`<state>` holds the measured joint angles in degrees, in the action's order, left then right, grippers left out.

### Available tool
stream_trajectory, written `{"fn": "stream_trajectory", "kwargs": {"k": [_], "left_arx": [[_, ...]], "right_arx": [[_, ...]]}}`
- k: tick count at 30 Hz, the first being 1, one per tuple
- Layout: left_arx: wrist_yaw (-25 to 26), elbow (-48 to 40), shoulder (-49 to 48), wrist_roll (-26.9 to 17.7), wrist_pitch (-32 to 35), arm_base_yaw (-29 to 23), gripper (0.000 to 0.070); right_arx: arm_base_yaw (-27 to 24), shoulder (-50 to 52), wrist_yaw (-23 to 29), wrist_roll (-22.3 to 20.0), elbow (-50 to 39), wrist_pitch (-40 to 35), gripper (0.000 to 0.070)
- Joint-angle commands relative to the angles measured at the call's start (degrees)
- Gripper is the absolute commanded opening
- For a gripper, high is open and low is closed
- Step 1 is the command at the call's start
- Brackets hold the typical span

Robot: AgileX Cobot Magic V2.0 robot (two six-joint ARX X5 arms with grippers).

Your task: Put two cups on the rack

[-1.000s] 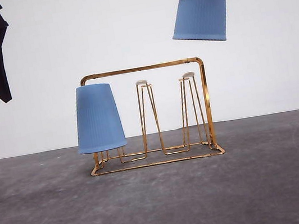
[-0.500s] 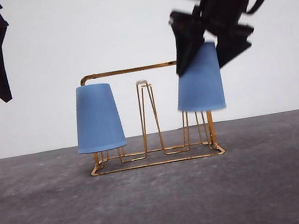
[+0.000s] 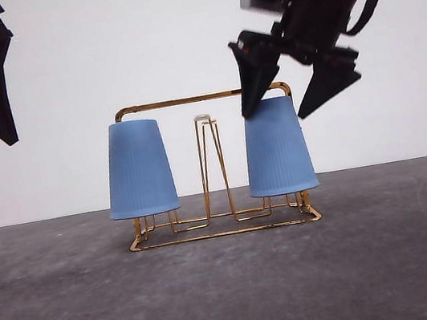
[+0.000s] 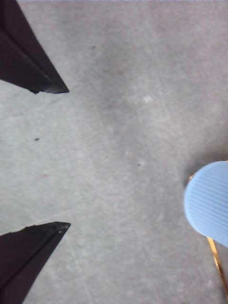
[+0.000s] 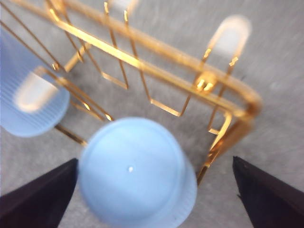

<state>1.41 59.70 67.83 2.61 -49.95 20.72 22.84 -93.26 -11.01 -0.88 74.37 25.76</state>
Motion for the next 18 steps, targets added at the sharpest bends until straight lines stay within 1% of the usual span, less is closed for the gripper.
{"fn": "stream_trajectory", "kwargs": {"k": [1,5,8,13,16,18], "left_arx": [[0.06,0.63,0.22,0.42,1.56,-0.75,0.0509],[0.12,0.68,0.22,0.41,3.10,-4.31,0.0509],[1.57,0.68,0.22,0.14,3.17,-7.66,0.0510],[4.75,0.68,0.22,-0.63,3.53,-12.55,0.0510],[4.83,0.68,0.22,-0.63,3.59,-13.76,0.0510],[4.83,0.68,0.22,-0.63,3.50,-13.92,0.0511]], "right_arx": [[-0.25,2.34,1.25,1.05,0.73,0.93,0.0660],[-2.48,8.39,4.17,0.87,0.32,5.31,0.0660],[-5.37,14.32,6.20,0.84,-2.41,5.96,0.0659],[-11.71,26.04,6.58,0.82,-12.63,5.80,0.0656],[-15.05,33.20,6.45,1.05,-20.18,6.06,0.0656],[-16.32,37.45,6.33,1.44,-24.17,6.10,0.0656]]}}
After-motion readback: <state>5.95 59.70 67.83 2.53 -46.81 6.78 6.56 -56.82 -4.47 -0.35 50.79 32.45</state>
